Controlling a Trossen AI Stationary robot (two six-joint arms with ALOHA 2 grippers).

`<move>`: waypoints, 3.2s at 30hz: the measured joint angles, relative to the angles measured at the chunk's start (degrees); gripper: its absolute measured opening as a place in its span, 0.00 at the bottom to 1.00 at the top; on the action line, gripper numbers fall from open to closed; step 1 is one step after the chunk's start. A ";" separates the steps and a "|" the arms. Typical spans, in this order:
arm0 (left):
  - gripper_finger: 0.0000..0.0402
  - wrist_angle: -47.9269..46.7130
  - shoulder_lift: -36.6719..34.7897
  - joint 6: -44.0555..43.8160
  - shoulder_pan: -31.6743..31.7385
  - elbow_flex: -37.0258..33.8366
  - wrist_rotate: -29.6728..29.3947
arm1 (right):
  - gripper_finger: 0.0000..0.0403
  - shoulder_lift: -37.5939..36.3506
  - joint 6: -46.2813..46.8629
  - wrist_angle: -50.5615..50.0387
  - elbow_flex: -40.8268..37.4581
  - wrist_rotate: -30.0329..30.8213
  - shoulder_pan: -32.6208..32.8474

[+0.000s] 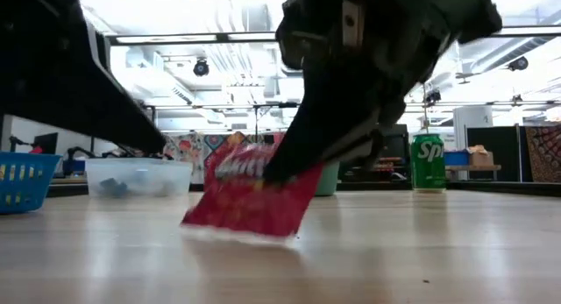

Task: Sort candy
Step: Put the red candy into the green bin, then return to Home Position

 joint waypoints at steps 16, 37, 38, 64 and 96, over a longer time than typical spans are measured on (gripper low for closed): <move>0.19 -3.60 -8.68 11.40 0.07 0.06 -6.08 | 0.03 -15.30 -6.98 -19.56 -0.01 4.47 -6.27; 0.19 -25.21 -21.10 12.89 1.13 -0.79 -14.77 | 0.03 -21.39 -22.48 -18.80 0.02 4.18 -38.71; 0.19 -25.50 -21.53 12.48 1.28 -1.23 -14.96 | 0.03 -20.64 -22.77 -17.59 0.02 4.20 -40.38; 0.03 -27.16 -30.17 -2.66 -0.59 -16.00 -17.87 | 0.43 -17.81 -28.32 -9.37 -2.38 -4.81 -42.54; 0.00 55.16 -66.18 57.01 18.99 -53.36 41.92 | 0.26 -60.59 -40.42 21.87 -49.75 -0.18 -21.11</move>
